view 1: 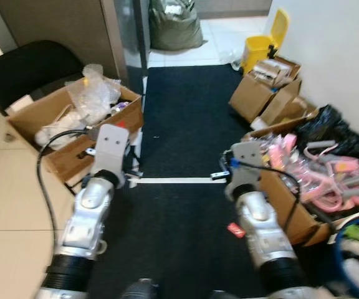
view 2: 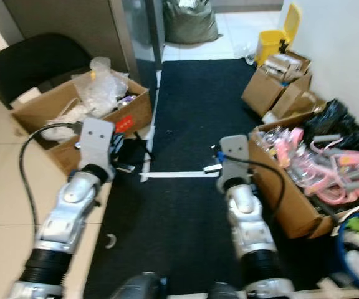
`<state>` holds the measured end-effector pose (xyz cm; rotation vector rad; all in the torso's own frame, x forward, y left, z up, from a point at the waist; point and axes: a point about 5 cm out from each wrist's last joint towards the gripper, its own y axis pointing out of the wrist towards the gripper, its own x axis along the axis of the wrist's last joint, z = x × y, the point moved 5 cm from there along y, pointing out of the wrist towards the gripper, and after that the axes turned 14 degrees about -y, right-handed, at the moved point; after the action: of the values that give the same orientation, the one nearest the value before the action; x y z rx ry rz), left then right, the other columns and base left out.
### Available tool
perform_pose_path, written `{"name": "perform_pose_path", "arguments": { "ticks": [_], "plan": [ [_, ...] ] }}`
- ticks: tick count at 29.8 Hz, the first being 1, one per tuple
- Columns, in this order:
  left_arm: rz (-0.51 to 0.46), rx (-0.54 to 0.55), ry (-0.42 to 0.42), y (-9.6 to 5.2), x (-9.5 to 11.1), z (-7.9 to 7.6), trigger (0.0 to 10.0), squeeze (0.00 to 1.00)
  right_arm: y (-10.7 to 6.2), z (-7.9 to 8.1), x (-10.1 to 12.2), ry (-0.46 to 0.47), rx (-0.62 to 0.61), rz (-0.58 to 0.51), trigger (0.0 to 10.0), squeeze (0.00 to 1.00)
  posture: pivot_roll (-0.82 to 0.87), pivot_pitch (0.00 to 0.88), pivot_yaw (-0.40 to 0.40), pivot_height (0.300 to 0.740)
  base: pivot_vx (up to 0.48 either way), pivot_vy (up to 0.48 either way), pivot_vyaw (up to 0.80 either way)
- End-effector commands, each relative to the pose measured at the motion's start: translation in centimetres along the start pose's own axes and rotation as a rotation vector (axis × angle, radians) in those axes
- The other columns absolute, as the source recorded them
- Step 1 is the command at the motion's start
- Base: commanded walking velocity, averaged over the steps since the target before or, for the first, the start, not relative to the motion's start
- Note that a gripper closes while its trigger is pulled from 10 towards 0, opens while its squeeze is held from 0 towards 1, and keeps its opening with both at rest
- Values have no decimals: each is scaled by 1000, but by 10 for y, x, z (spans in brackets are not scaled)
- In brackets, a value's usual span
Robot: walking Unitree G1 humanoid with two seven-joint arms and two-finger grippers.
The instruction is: Picking trash to rubbish bin
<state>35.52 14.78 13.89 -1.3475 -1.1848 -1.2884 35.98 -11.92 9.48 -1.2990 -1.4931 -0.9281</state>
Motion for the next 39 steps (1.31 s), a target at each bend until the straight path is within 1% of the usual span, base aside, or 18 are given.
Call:
{"name": "perform_pose_path", "arguments": {
  "ticks": [1,10,19,34,39],
  "plan": [
    [24,9,-1,-2,-6,3,10000,0,-1,-3,-8,13,-7,28,10000,0,81,77,53,740,345,0,0],
    [24,12,-8,-3,-7,1,10000,0,-1,-9,-10,44,-31,48,10000,0,78,82,44,740,345,0,0],
    [25,20,-14,-5,-9,0,10000,0,0,-14,-12,42,-40,61,10000,0,70,88,28,740,345,0,0],
    [25,27,-22,-7,-11,-2,10000,0,1,-18,-13,-9,-44,59,10000,0,65,82,14,740,346,0,0],
    [24,27,-21,-8,-11,-2,10000,0,2,-18,-12,-8,-43,59,10000,0,65,81,13,740,347,0,0]
  ]
}}
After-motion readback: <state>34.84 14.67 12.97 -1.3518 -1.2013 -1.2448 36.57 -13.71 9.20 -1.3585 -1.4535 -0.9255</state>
